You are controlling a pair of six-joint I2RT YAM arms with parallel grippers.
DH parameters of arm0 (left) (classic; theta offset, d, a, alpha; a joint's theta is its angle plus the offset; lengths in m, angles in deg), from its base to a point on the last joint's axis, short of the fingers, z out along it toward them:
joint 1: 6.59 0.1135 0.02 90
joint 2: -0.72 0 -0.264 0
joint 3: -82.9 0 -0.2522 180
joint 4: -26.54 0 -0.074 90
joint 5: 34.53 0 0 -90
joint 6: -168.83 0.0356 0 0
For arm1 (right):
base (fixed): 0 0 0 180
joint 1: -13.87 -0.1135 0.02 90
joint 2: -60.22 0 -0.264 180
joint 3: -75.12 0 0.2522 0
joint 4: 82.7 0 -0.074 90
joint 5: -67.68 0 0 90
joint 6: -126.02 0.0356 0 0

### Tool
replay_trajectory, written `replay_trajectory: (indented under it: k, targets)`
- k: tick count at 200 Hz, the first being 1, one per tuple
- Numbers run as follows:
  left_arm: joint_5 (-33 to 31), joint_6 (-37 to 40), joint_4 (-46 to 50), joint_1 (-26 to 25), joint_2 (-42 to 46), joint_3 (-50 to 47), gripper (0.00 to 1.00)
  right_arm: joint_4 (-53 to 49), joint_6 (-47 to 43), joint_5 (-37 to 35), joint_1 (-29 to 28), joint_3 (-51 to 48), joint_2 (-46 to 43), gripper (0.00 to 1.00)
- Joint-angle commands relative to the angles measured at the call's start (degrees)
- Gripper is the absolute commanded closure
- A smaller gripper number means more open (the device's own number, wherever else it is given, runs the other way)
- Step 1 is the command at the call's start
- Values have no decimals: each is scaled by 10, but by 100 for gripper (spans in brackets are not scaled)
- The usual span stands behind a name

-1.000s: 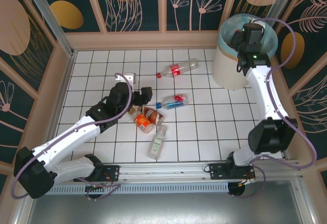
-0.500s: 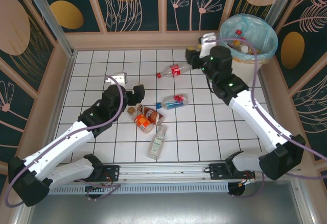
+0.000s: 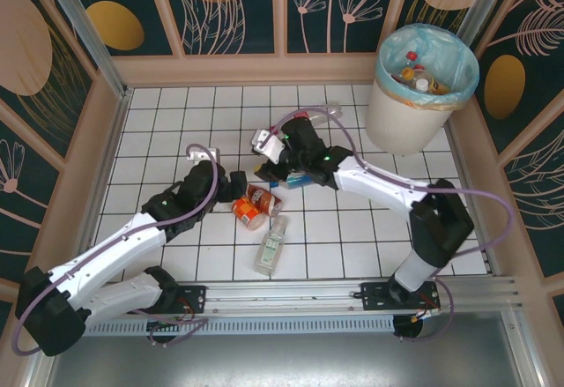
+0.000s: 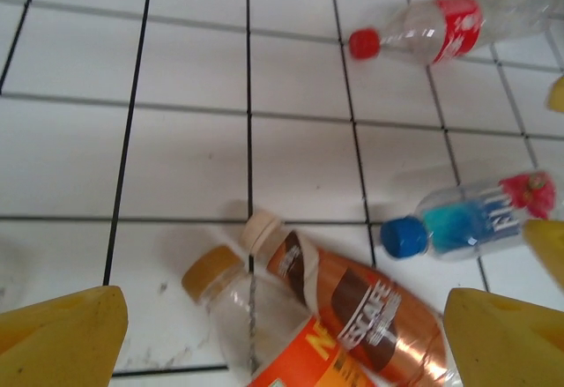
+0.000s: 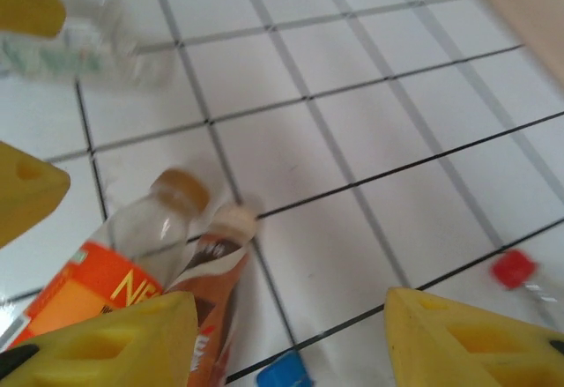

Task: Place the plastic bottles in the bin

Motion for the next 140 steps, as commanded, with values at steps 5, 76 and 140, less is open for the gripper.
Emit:
replay_trajectory:
  k: [5, 76, 140]
  targets:
    - [34, -37, 14, -3, -11, -23, 8, -72, -78, 23, -16, 29, 32, 39]
    - [90, 69, -8, -3, 40, -53, 11, -98, 29, -54, 25, -30, 24, 36]
    - [98, 93, -5, -2, 1, -25, 11, -179, -100, -145, 20, 34, 79, 32]
